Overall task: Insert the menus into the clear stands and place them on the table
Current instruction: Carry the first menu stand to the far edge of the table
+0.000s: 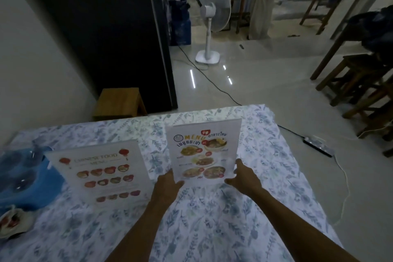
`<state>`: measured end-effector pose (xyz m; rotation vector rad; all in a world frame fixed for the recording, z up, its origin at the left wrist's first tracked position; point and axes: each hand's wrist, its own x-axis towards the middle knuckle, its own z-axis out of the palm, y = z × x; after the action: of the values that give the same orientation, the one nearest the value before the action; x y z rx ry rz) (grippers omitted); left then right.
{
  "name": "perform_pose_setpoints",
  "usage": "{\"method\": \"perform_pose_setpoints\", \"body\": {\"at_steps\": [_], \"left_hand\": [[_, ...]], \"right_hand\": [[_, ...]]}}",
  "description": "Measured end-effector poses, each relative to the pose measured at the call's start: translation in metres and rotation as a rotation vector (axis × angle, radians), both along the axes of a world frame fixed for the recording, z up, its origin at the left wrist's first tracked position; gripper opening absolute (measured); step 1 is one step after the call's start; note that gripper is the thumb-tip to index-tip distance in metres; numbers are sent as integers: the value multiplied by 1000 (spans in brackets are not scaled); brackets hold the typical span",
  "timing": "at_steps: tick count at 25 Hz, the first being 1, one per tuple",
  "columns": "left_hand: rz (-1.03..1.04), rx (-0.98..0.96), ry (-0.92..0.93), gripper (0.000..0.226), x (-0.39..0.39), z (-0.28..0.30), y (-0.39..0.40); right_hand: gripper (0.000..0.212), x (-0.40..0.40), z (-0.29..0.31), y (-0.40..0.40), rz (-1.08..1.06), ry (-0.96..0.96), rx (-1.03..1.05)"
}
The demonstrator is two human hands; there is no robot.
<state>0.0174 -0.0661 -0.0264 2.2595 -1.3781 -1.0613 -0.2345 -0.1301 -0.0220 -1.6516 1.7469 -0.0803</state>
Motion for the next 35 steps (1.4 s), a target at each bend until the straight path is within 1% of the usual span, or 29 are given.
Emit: {"method": "perform_pose_setpoints", "body": {"at_steps": [2, 3, 5, 9, 12, 14, 20, 23, 25, 27, 29, 32, 35], "left_hand": [[30, 9, -1, 46, 2, -4, -5], [33, 31, -4, 43, 2, -3, -6], [36, 64, 0, 41, 5, -4, -9], [16, 52, 12, 40, 6, -3, -8], [-37, -5, 37, 37, 5, 6, -6], [-101, -47, 32, 38, 2, 15, -7], [-221, -173, 29, 32, -21, 61, -43], [-271, -199, 17, 28, -47, 81, -74], [-276, -221, 31, 27, -63, 89, -96], [-286, -238, 37, 26, -80, 93, -124], [-279, -243, 33, 26, -96, 94, -155], [-248, -222, 10, 25, -115, 87, -206], [-220, -193, -20, 31, -126, 70, -249]], "right_hand": [[60, 2, -6, -6, 48, -41, -4], [56, 2, -9, -8, 52, -58, -12], [53, 1, -11, -10, 67, -73, -14], [52, -5, -5, -6, 97, -59, -28], [49, -12, 7, 4, 84, -63, -68], [48, -18, 19, 10, 55, -45, -108], [49, -50, 61, 3, -40, 8, -231], [46, -77, 79, -23, -66, 15, -304], [49, -94, 87, -47, -73, 19, -351], [48, -114, 91, -77, -74, 26, -363], [46, -132, 88, -113, -48, 40, -359], [50, -152, 79, -169, -16, 3, -370], [48, -163, 63, -222, 39, -21, -395]]}}
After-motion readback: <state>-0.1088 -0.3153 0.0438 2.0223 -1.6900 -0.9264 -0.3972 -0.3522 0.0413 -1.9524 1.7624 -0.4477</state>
